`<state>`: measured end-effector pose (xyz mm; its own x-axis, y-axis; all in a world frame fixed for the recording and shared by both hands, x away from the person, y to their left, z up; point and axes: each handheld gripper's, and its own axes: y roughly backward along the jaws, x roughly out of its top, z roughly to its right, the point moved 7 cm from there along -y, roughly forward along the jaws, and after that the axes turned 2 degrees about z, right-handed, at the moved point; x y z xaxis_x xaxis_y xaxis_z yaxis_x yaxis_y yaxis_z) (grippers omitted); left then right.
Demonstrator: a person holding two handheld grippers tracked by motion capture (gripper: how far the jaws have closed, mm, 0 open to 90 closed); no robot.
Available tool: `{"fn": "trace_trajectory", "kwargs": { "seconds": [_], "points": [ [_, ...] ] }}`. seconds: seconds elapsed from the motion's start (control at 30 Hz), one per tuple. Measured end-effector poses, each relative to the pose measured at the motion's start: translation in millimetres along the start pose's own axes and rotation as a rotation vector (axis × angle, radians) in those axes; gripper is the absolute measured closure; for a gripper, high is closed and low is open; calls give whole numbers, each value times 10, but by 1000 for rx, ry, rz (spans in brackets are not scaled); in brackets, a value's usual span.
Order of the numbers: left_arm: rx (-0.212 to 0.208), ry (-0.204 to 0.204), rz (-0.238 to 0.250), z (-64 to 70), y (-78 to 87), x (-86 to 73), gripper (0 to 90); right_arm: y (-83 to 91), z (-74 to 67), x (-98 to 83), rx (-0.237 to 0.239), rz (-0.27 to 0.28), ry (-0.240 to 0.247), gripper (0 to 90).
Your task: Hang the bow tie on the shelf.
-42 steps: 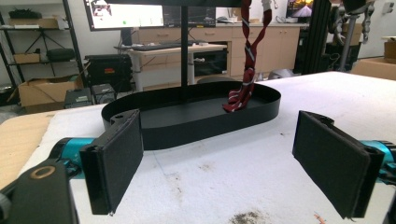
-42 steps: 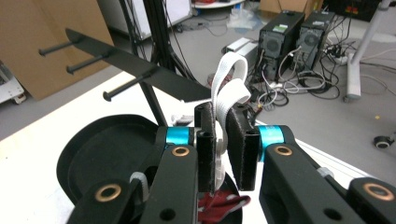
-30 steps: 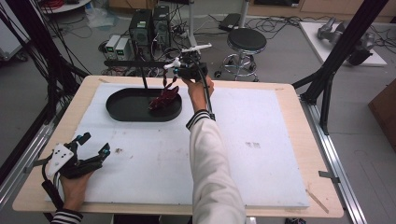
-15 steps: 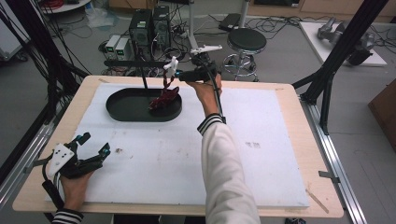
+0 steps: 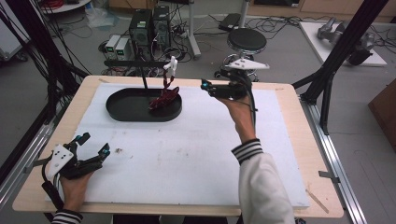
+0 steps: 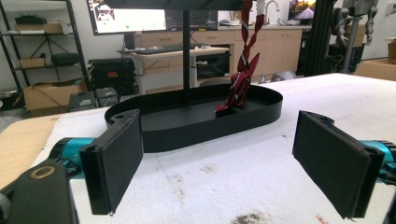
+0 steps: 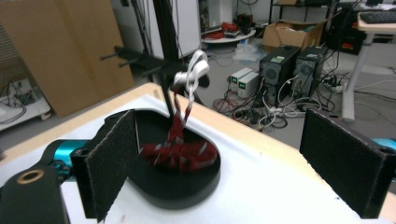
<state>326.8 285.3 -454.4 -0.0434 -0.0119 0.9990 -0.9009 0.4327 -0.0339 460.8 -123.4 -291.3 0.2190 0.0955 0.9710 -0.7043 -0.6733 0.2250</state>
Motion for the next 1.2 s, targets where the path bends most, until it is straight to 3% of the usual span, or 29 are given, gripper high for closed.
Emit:
{"fn": "trace_trajectory", "kwargs": {
  "seconds": [0.03,0.07,0.27,0.4,0.57,0.7,0.8,0.83,0.97,1.03,1.2],
  "points": [
    [0,-1,2,0,2,2,166,0,0,0,0,0,0,109],
    [0,-4,4,3,4,2,166,236,-21,-28,-14,30,31,109],
    [0,-2,3,0,3,2,166,889,-71,-297,-50,88,90,109],
    [0,-1,3,-2,5,2,165,1240,-53,-635,-114,127,122,109],
    [2,-3,3,0,4,2,165,1567,-11,-1174,-216,204,104,108],
    [4,-1,4,-2,4,3,165,1659,32,-1586,-288,278,55,108],
    [6,-2,6,-2,5,3,165,1637,63,-1747,-327,287,60,108],
    [6,-3,6,-1,5,3,165,1600,88,-1858,-338,294,37,108],
    [7,-5,6,-1,5,3,165,1541,124,-1956,-347,271,32,108],
    [8,-4,5,-1,5,2,165,1508,131,-2037,-370,238,60,108],
    [10,-3,8,0,8,3,165,1530,157,-2034,-368,259,37,108]
  ]
}}
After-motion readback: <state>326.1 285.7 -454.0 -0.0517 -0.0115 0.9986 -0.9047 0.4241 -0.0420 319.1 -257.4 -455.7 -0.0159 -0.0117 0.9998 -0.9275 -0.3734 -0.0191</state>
